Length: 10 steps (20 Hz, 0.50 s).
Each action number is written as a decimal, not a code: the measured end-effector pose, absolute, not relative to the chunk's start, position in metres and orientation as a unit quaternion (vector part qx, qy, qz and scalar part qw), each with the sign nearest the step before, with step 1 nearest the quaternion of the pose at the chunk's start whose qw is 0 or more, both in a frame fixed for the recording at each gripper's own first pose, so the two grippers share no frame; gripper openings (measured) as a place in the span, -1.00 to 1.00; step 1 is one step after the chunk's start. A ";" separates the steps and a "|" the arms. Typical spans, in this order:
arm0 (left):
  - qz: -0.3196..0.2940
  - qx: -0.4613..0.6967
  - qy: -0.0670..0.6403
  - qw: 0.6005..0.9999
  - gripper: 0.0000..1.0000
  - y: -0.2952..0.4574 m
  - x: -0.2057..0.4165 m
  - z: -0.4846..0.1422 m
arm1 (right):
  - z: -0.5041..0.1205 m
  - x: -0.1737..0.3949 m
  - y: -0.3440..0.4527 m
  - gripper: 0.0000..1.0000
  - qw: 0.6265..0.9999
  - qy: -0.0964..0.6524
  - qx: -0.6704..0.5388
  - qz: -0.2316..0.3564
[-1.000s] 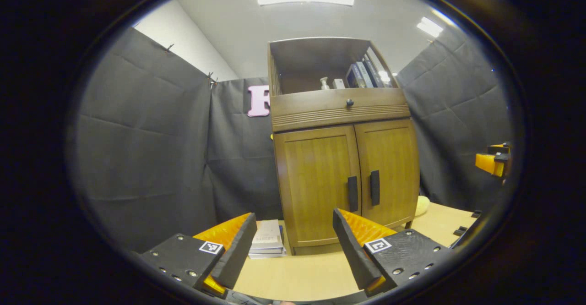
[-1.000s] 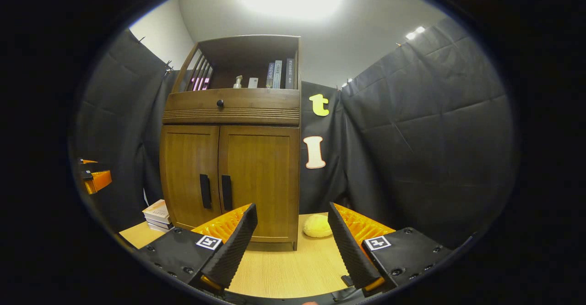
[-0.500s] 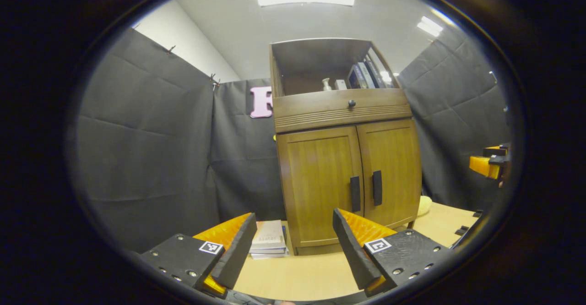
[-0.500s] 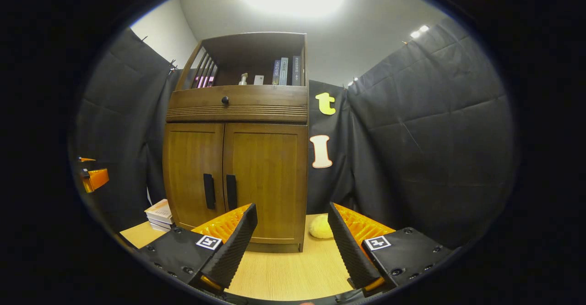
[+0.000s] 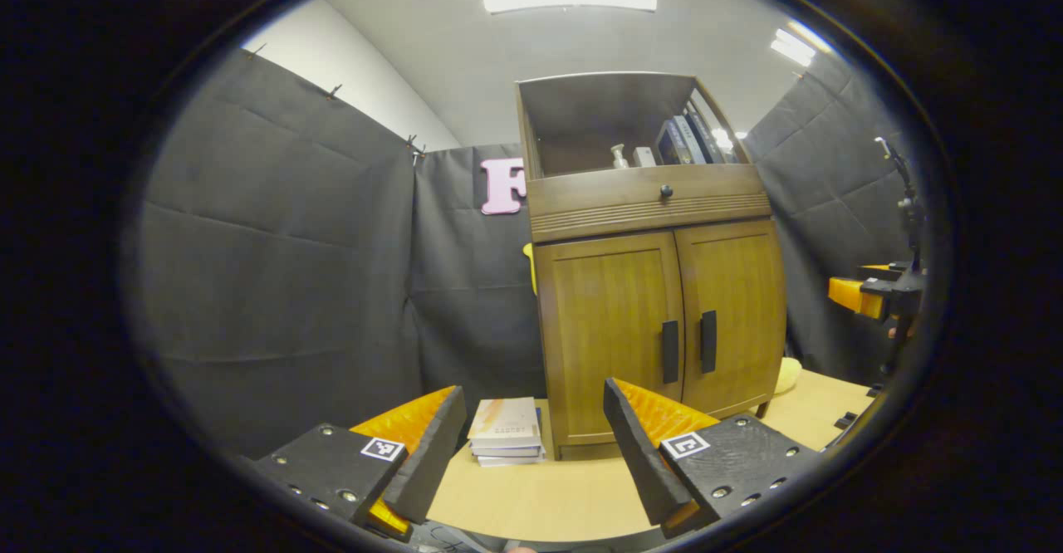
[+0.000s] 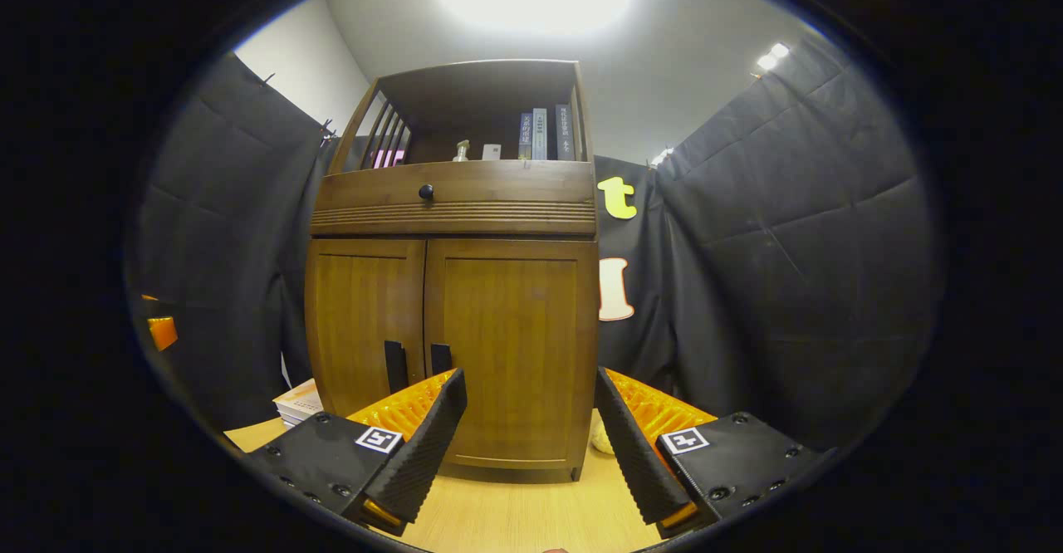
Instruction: Open the right door of the double-door shoe cabinet with the right hand, and open the left door with the left hand.
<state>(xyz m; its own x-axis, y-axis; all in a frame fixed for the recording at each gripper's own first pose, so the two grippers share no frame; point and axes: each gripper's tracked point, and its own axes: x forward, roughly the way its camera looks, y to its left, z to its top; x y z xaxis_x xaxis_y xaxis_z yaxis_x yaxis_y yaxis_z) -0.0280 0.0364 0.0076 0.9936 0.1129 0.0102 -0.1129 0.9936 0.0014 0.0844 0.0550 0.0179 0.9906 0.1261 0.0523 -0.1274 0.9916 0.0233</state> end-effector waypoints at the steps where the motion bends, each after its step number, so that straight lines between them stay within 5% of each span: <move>1: 0.063 0.002 -0.005 0.998 0.94 0.041 -0.032 0.009 | 0.017 0.091 0.061 0.95 0.997 -0.026 0.015 0.068; 10: 0.122 0.013 0.000 0.992 0.94 0.064 -0.054 0.020 | 0.014 0.151 0.116 0.95 0.994 -0.034 0.021 0.104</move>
<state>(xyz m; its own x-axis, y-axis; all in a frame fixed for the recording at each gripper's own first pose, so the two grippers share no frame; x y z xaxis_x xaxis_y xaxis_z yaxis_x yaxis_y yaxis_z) -0.0541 0.0639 0.0202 0.9700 0.2431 0.0025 -0.2431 0.9696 0.0262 0.1510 0.1158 0.0136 0.9762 0.2043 0.0723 -0.2072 0.9777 0.0339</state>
